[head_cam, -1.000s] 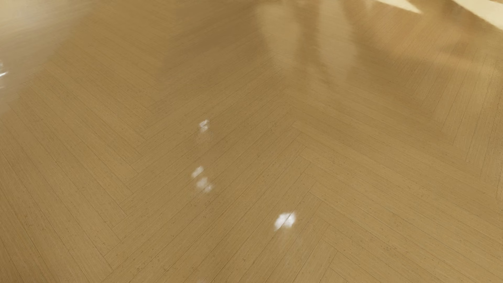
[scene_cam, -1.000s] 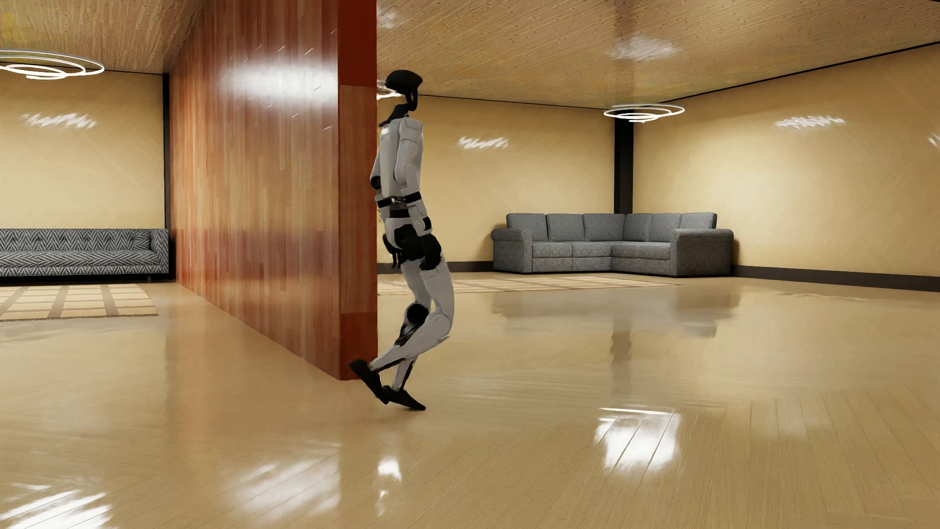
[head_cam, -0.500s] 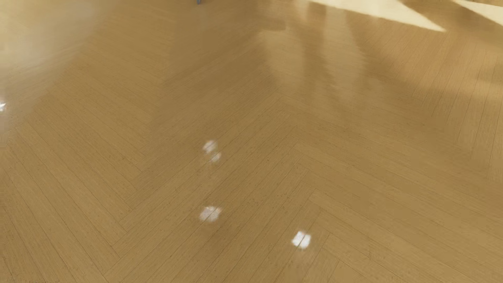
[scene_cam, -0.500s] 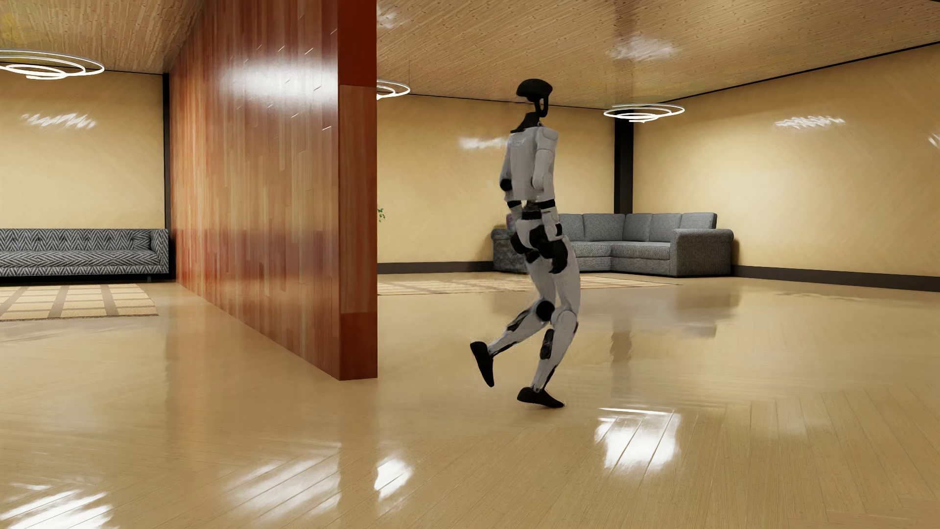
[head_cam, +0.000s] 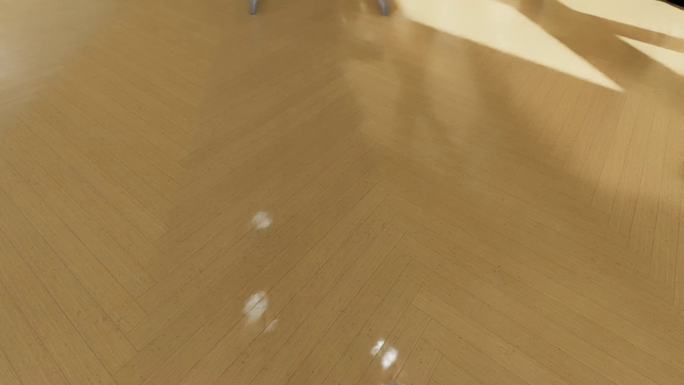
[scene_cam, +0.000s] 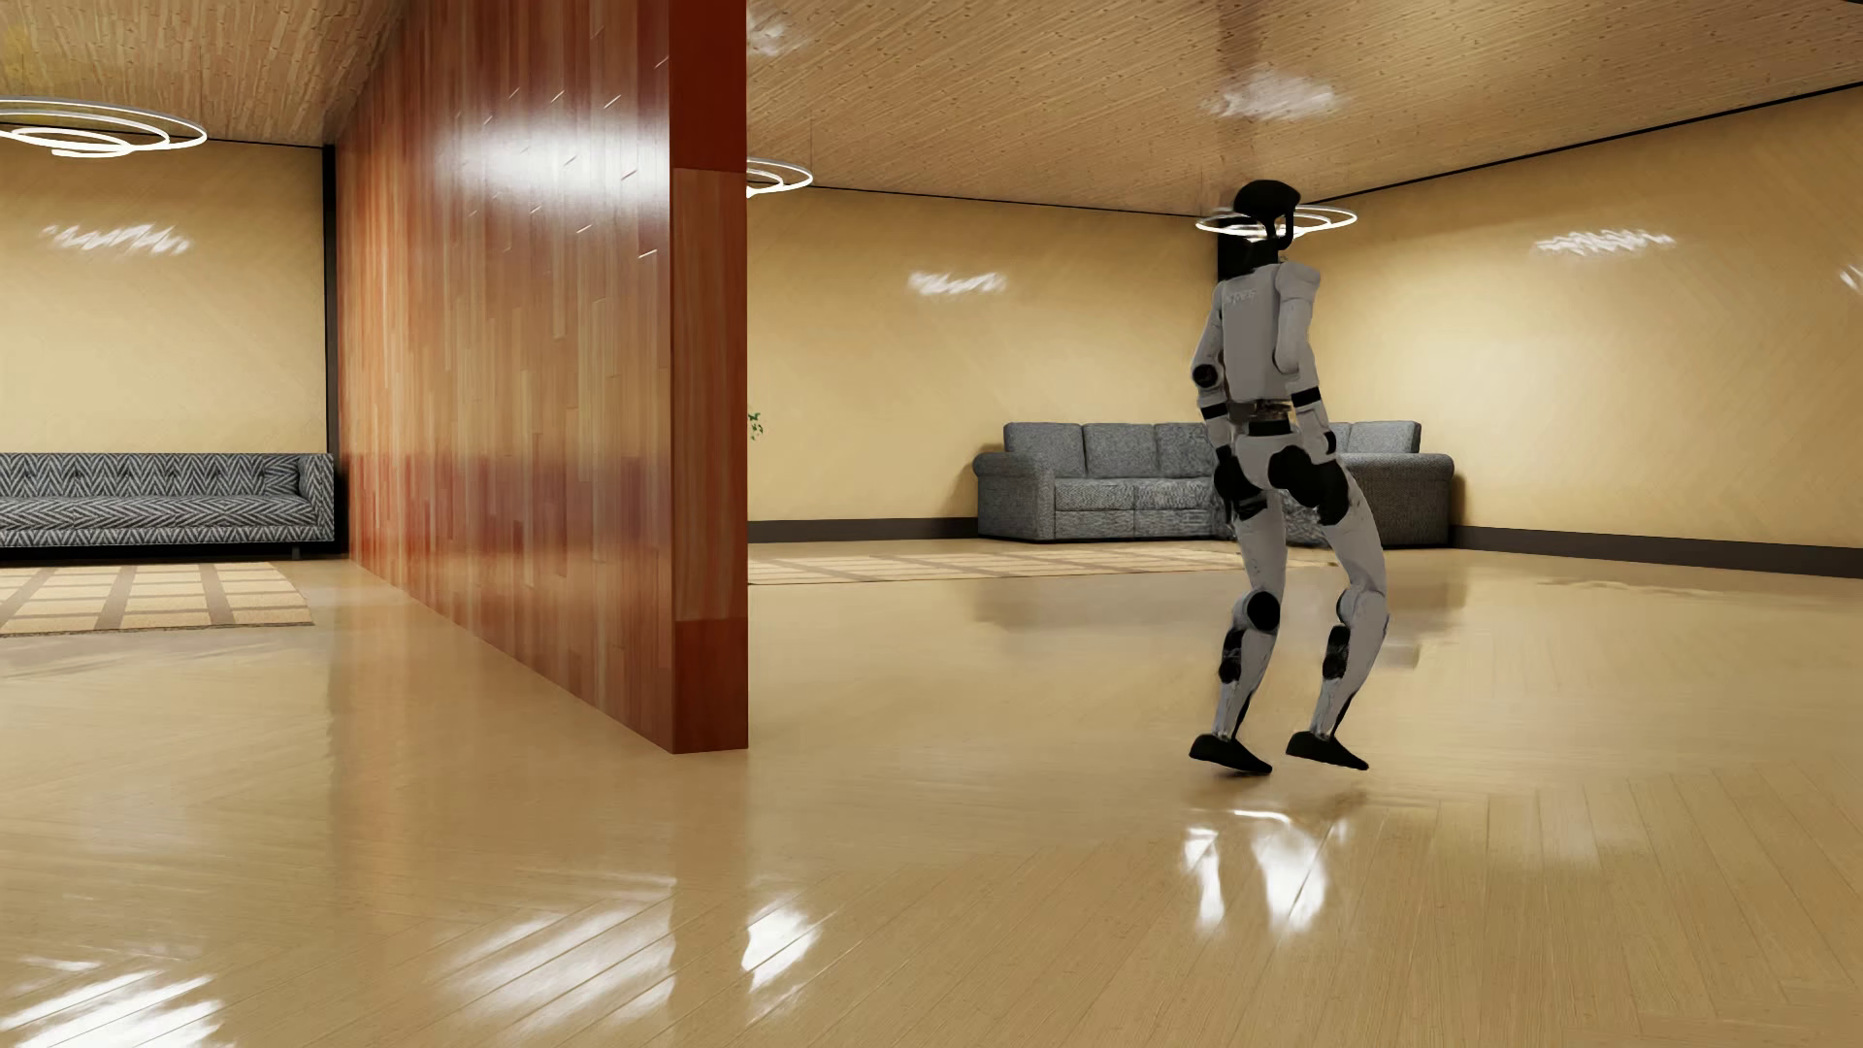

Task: Move towards the sofa

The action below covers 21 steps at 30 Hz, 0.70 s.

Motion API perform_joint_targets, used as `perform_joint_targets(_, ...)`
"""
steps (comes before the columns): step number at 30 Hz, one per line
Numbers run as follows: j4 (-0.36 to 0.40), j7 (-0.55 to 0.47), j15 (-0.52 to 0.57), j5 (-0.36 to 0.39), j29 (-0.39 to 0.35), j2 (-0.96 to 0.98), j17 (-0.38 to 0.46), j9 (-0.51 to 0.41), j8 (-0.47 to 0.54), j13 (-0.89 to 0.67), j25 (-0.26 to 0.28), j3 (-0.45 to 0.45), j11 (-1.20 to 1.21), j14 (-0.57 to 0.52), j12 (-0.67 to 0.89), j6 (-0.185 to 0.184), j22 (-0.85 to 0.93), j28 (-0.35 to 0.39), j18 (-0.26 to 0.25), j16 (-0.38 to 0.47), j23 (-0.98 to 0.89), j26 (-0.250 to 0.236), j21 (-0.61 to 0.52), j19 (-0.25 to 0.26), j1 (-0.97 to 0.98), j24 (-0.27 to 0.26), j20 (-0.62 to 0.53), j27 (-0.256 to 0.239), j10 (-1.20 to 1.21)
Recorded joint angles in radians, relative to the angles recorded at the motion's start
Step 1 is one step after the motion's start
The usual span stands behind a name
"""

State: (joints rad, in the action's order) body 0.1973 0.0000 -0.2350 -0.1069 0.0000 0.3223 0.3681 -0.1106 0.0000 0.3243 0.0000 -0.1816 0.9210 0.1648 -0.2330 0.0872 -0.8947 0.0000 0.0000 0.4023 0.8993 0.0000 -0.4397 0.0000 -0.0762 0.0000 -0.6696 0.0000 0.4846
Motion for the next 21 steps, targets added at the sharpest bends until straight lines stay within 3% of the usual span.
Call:
perform_joint_targets(2,-0.020,0.000,0.078,0.001,0.000,0.075,0.012,0.025,0.000,0.037,0.000,-0.059,-0.362,0.130,0.049,-0.035,0.048,0.000,0.000,0.003,-0.004,0.000,0.030,0.000,-0.102,0.000,0.070,0.000,-0.048)
perform_joint_targets(3,-0.034,0.000,0.103,-0.012,0.000,0.114,0.015,0.038,0.000,0.051,0.000,-0.083,-0.413,0.171,0.057,-0.047,0.083,0.000,0.000,0.011,0.002,0.000,0.044,0.000,-0.152,0.000,0.107,0.000,-0.052)
perform_joint_targets(5,-0.051,0.000,0.163,-0.029,0.000,0.152,0.030,0.045,0.000,0.081,0.000,-0.152,-0.294,0.185,0.067,-0.090,0.106,0.000,0.000,0.011,0.021,0.000,0.036,0.000,-0.223,0.000,0.120,0.000,0.036)
perform_joint_targets(6,-0.076,0.000,0.196,-0.003,0.000,0.181,0.020,0.051,0.000,0.091,0.000,-0.168,-0.178,0.054,0.068,-0.124,0.136,0.000,0.000,0.006,0.037,0.000,0.081,0.000,-0.198,0.000,0.194,0.000,0.177)
perform_joint_targets(7,-0.091,0.000,0.163,0.007,0.000,0.140,0.024,0.041,0.000,0.075,0.000,-0.171,-0.110,-0.170,0.059,-0.154,0.084,0.000,0.000,-0.023,0.080,0.000,0.044,0.000,-0.145,0.000,0.135,0.000,0.387)
perform_joint_targets(8,-0.097,0.000,0.113,0.009,0.000,0.102,0.015,0.033,0.000,0.060,0.000,-0.132,-0.076,-0.323,0.061,-0.156,0.073,0.000,0.000,-0.031,0.107,0.000,0.038,0.000,-0.054,0.000,0.111,0.000,0.591)
perform_joint_targets(9,-0.116,0.000,0.079,0.008,0.000,0.039,0.002,0.024,0.000,0.048,0.000,-0.087,-0.086,-0.381,0.066,-0.159,0.062,0.000,0.000,-0.039,0.117,0.000,0.032,0.000,0.049,0.000,0.068,0.000,0.717)
perform_joint_targets(11,-0.113,0.000,0.046,-0.033,0.000,-0.141,-0.018,0.015,0.000,0.039,0.000,0.005,-0.178,-0.381,0.052,-0.126,-0.006,0.000,0.000,-0.075,0.083,0.000,0.019,0.000,0.264,0.000,0.050,0.000,0.718)
perform_joint_targets(14,-0.119,0.000,-0.057,-0.072,0.000,-0.403,-0.004,0.024,0.000,0.051,0.000,0.186,-0.325,-0.438,-0.035,-0.065,-0.003,0.000,0.000,-0.063,-0.072,0.000,-0.002,0.000,0.519,0.000,0.016,0.000,0.353)
perform_joint_targets(15,-0.134,0.000,-0.085,-0.072,0.000,-0.477,0.012,0.026,0.000,0.045,0.000,0.242,-0.350,-0.370,-0.060,-0.065,-0.003,0.000,0.000,-0.051,-0.121,0.000,0.008,0.000,0.585,0.000,0.023,0.000,0.216)
perform_joint_targets(17,-0.192,0.000,-0.123,-0.070,0.000,-0.580,0.052,0.038,0.000,0.004,0.000,0.367,-0.364,-0.047,-0.111,-0.062,-0.040,0.000,0.000,-0.037,-0.159,0.000,-0.009,0.000,0.670,0.000,0.023,0.000,0.027)
perform_joint_targets(18,-0.234,0.000,-0.104,-0.081,0.000,-0.629,0.058,0.032,0.000,-0.020,0.000,0.425,-0.357,0.047,-0.141,-0.050,-0.055,0.000,0.000,-0.020,-0.153,0.000,-0.014,0.000,0.681,0.000,0.014,0.000,0.006)
perform_joint_targets(19,-0.251,0.000,-0.045,-0.101,0.000,-0.670,0.060,0.040,0.000,-0.033,0.000,0.458,-0.350,-0.134,-0.171,-0.031,-0.090,0.000,0.000,-0.018,-0.138,0.000,-0.009,0.000,0.722,0.000,0.019,0.000,0.038)
perform_joint_targets(20,-0.229,0.000,0.068,-0.129,0.000,-0.684,0.052,0.051,0.000,-0.033,0.000,0.451,-0.315,-0.397,-0.186,-0.003,-0.117,0.000,0.000,-0.015,-0.128,0.000,0.021,0.000,0.787,0.000,-0.011,0.000,0.143)
perform_joint_targets(21,-0.166,0.000,0.237,-0.163,0.000,-0.646,0.035,0.060,0.000,-0.028,0.000,0.429,-0.222,-0.468,-0.179,0.048,-0.156,0.000,0.000,-0.016,-0.100,0.000,0.036,0.000,0.811,0.000,-0.052,0.000,0.230)
